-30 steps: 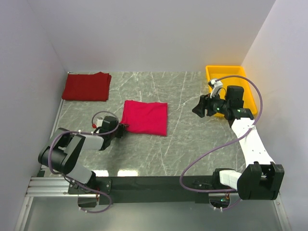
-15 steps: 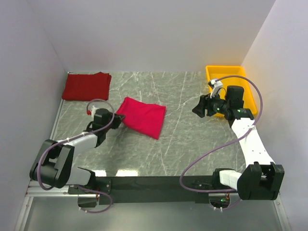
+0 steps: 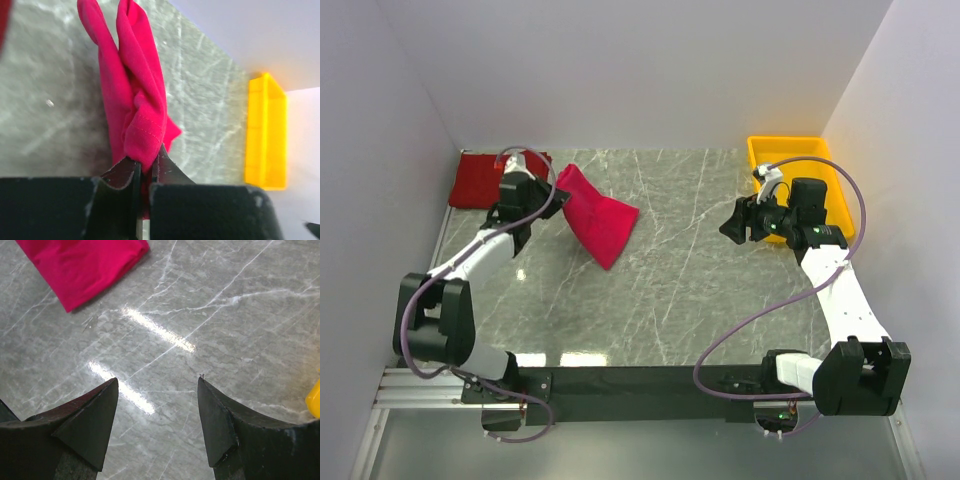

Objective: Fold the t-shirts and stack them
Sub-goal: Neatly place the folded tshirt to the corner

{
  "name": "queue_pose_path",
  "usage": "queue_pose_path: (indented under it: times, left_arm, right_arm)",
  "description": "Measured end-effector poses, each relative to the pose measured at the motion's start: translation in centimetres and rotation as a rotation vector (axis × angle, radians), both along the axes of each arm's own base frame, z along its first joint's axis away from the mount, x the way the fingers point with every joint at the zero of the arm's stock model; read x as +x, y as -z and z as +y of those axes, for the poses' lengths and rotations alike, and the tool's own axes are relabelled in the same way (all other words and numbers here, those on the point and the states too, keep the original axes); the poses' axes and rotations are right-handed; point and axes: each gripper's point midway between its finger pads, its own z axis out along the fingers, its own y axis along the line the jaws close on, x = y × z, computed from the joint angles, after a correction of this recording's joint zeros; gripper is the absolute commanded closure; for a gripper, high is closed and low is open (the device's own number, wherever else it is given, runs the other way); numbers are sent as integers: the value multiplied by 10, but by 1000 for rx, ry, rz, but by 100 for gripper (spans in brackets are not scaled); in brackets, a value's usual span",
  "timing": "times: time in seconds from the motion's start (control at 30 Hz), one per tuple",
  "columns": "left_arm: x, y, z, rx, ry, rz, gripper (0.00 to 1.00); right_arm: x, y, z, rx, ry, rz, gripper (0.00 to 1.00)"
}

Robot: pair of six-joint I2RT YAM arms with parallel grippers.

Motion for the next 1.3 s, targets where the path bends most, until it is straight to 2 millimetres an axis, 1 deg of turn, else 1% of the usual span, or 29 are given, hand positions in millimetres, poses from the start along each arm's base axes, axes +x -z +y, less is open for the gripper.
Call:
queue_pose_path:
  times: [0.27, 0.37, 0.47, 0.6, 0.73, 0.9, 0.97, 1.13, 1.3]
  left_arm:
    - [32, 12, 28, 191, 66, 8, 99]
    - [44, 12, 34, 242, 86, 3, 99]
    - [57, 4, 39, 283, 97, -22, 99]
    - [73, -12, 48, 306, 92, -66, 99]
    - [88, -25, 67, 294, 54, -98, 99]
    - [108, -33, 94, 276, 6, -124, 99]
    - [116, -35, 102, 268, -5, -132, 99]
    - [133, -41, 107, 262, -3, -157, 99]
    - [147, -53, 110, 257, 8, -195, 99]
  right_arm:
    - [0, 0, 0, 0, 0, 0, 29]
    - [2, 1, 0, 0, 0, 0, 29]
    - [3, 4, 0, 0, 0, 7, 29]
    - [7, 8, 0, 0, 1, 14, 29]
    - [8, 11, 0, 1, 1, 25, 29]
    - [10, 15, -1, 1, 2, 34, 29]
    - [10, 16, -1, 0, 2, 36, 29]
    - [11, 18, -1, -2, 5, 42, 29]
    - [11, 22, -2, -4, 7, 52, 29]
